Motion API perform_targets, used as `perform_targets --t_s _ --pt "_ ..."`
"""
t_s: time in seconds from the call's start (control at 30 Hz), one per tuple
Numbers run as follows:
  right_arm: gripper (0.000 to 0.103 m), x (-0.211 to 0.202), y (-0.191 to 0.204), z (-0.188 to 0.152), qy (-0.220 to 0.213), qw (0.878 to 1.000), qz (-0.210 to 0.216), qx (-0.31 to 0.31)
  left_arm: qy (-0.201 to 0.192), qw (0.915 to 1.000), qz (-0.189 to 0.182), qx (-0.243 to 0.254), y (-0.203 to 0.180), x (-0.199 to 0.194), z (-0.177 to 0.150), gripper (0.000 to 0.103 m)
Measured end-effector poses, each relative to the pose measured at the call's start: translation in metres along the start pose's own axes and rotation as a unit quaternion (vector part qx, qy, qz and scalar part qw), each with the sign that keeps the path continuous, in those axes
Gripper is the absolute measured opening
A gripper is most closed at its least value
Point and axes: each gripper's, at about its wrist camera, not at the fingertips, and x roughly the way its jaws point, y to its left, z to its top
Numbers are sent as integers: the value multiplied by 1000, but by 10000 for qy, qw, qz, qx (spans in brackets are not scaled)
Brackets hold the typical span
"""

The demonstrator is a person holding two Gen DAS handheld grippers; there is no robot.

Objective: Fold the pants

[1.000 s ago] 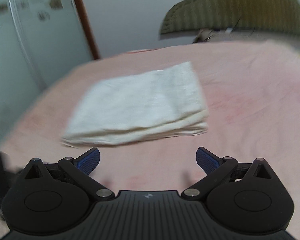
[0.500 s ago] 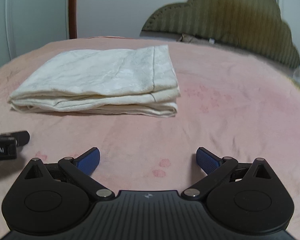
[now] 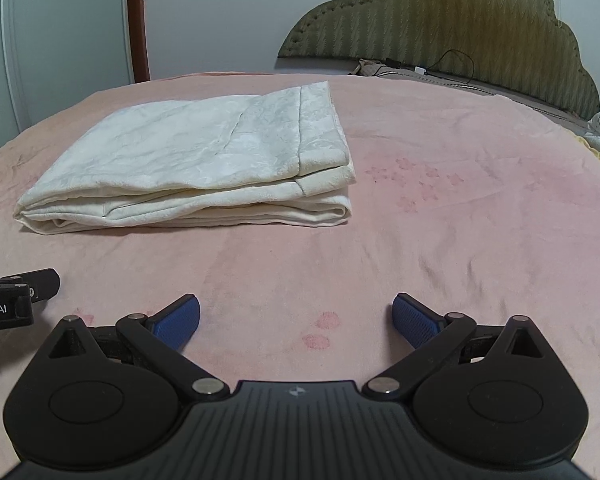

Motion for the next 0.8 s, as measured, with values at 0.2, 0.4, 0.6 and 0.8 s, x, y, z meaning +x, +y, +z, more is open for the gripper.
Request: perform_targets --t_s 0.2,0.4,0.6,0.8 --pt "103 -4 3 -2 -23 10000 -28 -72 0 10000 0 1 0 0 0 103" --pt "103 -3 2 -3 -2 10000 32 -18 1 10000 -10 -9 1 0 0 103" --pt "103 -4 1 -3 4 10000 55 20 -15 10000 -19 -55 3 1 -1 103" --pt "103 -3 1 -3 5 10000 52 15 -16 10000 4 -58 2 0 0 103"
